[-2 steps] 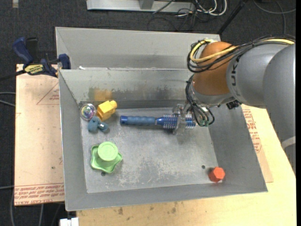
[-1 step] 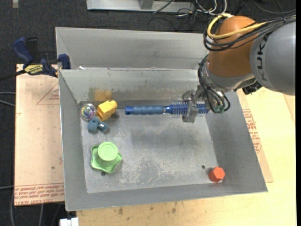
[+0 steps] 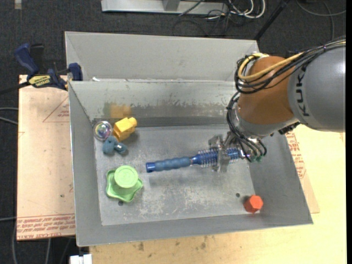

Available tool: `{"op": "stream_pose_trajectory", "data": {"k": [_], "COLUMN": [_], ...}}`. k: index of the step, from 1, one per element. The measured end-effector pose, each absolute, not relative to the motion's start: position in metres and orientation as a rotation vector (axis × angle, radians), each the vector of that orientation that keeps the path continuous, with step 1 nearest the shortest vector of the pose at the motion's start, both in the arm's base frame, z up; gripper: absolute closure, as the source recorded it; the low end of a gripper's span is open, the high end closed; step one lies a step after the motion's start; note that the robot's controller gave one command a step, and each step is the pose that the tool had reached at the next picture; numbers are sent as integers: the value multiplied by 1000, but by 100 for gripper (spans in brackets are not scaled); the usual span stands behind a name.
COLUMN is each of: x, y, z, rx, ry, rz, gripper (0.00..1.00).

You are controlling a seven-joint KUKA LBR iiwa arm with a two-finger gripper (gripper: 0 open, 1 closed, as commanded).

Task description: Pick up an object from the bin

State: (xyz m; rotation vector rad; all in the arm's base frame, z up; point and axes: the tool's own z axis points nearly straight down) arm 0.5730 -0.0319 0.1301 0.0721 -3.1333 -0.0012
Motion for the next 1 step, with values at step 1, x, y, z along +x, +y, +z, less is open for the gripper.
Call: {"op": "stream_pose_trajectory", "data": {"k": [1], "x": [559], "y": [-27], "z": [201], "rx": [86], "ry": [-3147], "rz": [0], "gripper": [100]}}
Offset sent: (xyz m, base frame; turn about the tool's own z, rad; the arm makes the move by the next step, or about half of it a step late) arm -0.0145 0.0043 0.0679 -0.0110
